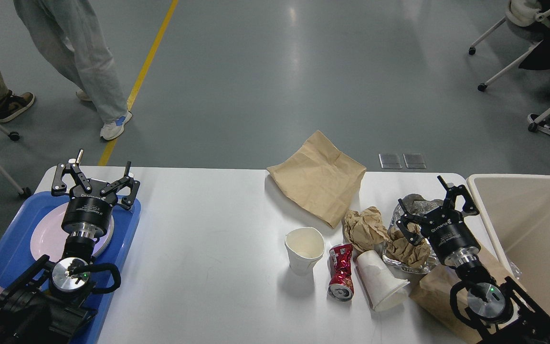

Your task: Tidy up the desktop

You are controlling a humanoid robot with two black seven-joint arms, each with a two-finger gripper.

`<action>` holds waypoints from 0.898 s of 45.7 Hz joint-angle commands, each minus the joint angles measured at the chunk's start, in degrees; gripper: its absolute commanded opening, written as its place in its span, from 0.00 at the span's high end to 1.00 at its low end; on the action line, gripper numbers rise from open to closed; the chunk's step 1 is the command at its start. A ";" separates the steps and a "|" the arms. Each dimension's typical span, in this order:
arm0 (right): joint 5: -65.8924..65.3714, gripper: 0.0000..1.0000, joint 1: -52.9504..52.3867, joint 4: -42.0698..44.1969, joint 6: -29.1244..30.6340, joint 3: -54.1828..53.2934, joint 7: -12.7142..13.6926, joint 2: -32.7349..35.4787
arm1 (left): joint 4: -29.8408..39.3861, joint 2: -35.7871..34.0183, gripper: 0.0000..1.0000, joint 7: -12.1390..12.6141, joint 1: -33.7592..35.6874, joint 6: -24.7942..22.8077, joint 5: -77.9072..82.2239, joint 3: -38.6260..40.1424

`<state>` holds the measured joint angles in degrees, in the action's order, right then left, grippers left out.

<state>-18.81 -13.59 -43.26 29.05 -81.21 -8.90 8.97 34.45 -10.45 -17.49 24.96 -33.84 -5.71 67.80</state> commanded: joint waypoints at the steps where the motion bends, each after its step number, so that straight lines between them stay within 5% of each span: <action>1: 0.52 0.00 0.40 -0.16 0.04 -0.18 0.03 0.53 | 0.00 -0.01 0.04 0.00 0.00 0.00 0.00 -0.03; 41: 0.61 0.00 -0.56 0.72 0.04 1.14 0.38 1.67 | 0.00 -0.01 0.04 0.00 0.00 0.00 0.00 0.05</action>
<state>-18.19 -14.00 -42.47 28.95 -80.08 -8.45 10.60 34.45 -10.43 -17.49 24.96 -33.84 -5.71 67.85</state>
